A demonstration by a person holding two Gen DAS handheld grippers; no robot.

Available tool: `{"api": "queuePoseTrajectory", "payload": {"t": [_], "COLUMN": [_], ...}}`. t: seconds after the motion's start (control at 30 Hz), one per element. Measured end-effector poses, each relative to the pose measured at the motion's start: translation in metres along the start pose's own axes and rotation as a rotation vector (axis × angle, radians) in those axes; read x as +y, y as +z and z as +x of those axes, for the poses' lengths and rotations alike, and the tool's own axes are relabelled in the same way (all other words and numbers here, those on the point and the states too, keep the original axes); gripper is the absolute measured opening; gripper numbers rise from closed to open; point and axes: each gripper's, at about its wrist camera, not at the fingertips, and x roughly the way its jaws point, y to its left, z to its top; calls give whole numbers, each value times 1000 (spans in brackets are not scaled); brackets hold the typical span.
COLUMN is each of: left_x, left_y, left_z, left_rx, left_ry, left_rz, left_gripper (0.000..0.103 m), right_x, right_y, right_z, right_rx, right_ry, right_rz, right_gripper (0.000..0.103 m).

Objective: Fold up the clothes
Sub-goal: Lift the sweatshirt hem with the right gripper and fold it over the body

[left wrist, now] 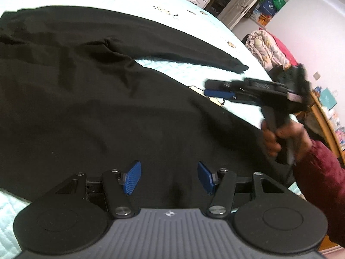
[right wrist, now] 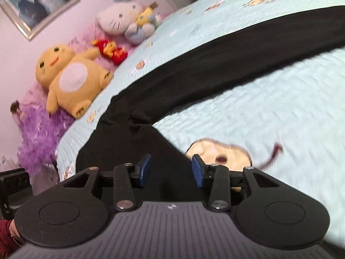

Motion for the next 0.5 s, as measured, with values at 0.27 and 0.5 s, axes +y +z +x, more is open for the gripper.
{"api": "queuePoseTrajectory", "payload": {"t": [0.27,0.5], "left_x": [23,59], "left_y": [-16,-70], "left_z": [-35,-84], "left_rx": [4,-49], "left_ry": [-51,-39], "left_rz": [-191,-636], "left_gripper": [60,60], "right_x": [-28,-35], "right_y": [38,46], "right_z": [61,76], "right_rx": [171,245], "right_ry": [190,323], "right_rz": [15,39], "right_gripper": [48,48]}}
